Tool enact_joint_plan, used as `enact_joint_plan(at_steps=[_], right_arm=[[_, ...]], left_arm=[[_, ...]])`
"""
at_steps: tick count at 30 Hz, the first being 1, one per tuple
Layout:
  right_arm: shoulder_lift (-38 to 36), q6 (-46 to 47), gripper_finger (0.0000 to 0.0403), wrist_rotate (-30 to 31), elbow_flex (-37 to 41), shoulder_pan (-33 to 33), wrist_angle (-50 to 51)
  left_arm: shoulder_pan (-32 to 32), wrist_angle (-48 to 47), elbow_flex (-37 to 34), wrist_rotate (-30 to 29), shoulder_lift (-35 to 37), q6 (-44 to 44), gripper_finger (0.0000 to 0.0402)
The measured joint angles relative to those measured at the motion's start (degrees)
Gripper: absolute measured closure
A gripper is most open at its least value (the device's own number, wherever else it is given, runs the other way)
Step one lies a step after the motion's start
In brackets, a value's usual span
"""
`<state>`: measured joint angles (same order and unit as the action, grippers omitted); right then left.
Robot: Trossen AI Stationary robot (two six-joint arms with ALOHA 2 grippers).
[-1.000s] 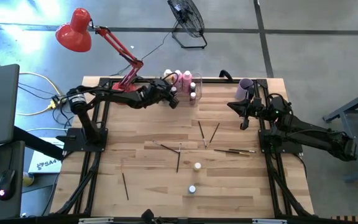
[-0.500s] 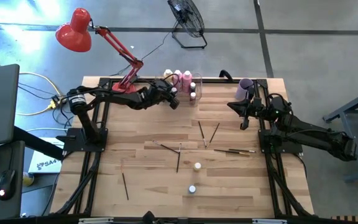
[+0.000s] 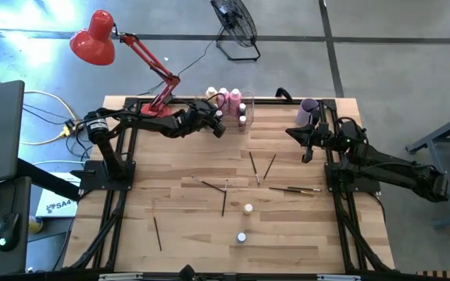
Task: Pick & Place Paint Supplies
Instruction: Put the small white paint bottle into the transparent bin, then put the black paint brush into the violet cup
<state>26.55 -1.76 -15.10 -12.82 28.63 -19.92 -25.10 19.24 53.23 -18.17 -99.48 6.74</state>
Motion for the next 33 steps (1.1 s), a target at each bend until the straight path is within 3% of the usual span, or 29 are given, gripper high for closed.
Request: enact_joint_plan(at_steps=[11,23,33], right_arm=[[0.0,0.0,0.0399,0.0,0.0,0.0,0.0],[0.0,0.0,0.0399,0.0,0.0,0.0,0.0],[0.0,0.0,0.0399,0.0,0.0,0.0,0.0]], left_arm=[[0.0,0.2,0.0,0.1,0.0,-0.4,0.0270],[0.0,0.7,0.0,0.1,0.0,-0.4,0.0173],[0.0,1.2,4.0,1.1,-0.1,-3.5,0.0168]])
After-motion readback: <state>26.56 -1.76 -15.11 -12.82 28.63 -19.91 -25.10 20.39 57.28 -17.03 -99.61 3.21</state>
